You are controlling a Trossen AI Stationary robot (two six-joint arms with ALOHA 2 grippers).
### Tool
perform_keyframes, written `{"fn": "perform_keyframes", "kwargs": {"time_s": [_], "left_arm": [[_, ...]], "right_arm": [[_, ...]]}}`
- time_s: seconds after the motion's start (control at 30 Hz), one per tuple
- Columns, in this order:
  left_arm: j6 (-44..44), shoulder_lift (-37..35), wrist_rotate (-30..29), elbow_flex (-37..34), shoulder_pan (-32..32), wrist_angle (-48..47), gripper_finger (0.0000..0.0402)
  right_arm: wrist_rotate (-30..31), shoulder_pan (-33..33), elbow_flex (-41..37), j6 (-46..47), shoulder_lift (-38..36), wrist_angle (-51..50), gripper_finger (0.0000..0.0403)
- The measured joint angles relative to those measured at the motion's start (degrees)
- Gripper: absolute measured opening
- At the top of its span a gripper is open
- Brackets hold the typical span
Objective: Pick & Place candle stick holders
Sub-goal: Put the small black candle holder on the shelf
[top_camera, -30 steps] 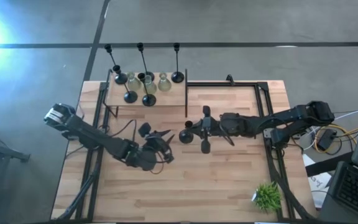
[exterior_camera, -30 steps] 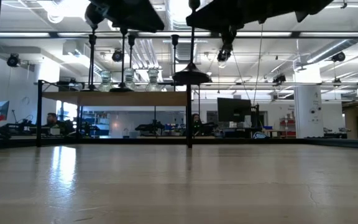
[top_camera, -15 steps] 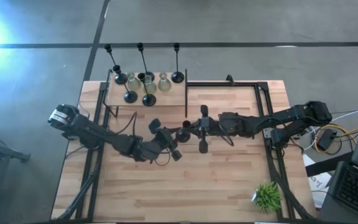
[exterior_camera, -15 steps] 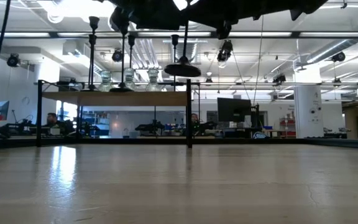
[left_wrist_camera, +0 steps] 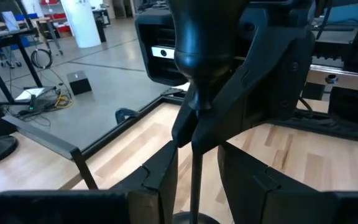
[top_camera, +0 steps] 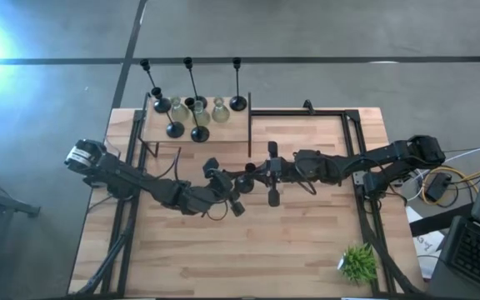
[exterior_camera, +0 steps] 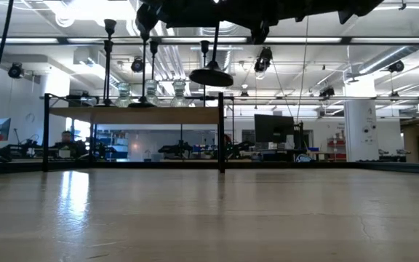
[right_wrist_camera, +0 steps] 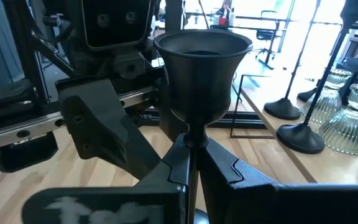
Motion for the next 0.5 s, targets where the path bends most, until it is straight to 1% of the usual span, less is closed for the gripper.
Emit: {"fn": "perform_keyframes", "kwargs": {"time_s": [0.2,0.27,0.3,0.37,0.4,0.5], "left_arm": [[0.71,0.00,1.44,0.00,0.63,0.28,0.0112],[1.19,0.00,1.73,0.00,0.96,0.45,0.0093],[1.77,0.00,1.84,0.00,1.10,0.54,0.0076],[3.02,0.00,2.29,0.00,1.27,0.66,0.0028],[3.22,0.00,2.33,0.00,1.33,0.58,0.0019],[3.48,-0.06,2.58,0.00,1.40,0.28,0.0017]], "right_arm": [[-0.49,0.00,0.00,-0.46,0.00,0.42,0.0011],[-1.73,-0.04,0.00,-0.46,0.00,1.06,0.0011],[-2.16,-0.05,0.00,-0.57,0.00,1.24,0.0011],[-2.26,-0.04,0.00,-1.14,0.00,1.45,0.0011],[-2.24,-0.05,-0.01,-1.24,0.00,1.44,0.0011],[-2.14,-0.07,-0.02,-0.44,-0.11,1.33,0.0018]]}}
